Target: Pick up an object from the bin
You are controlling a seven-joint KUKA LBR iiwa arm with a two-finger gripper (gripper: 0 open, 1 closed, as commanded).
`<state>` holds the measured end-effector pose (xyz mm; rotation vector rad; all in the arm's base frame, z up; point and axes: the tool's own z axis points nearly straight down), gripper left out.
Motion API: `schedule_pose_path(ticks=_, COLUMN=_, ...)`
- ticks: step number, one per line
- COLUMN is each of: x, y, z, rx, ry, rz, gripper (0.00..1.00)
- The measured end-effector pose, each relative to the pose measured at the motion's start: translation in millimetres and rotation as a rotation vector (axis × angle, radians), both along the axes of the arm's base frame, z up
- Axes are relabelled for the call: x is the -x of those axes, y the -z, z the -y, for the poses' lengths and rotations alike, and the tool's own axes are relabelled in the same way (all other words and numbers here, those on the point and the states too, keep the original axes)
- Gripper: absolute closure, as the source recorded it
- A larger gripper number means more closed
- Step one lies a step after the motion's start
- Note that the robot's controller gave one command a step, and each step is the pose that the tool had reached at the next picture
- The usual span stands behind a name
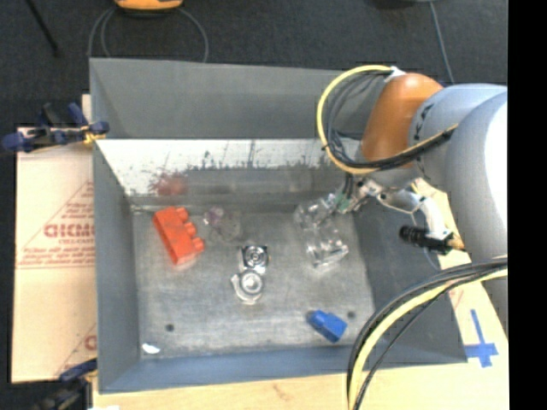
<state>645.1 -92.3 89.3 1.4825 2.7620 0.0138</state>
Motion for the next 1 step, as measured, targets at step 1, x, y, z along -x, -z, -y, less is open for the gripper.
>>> schedule_pose_path(ticks=1, x=-1.0, y=-40.2, z=1.3, rx=0.006, ry=-0.006, rz=-0.005, gripper=1.0)
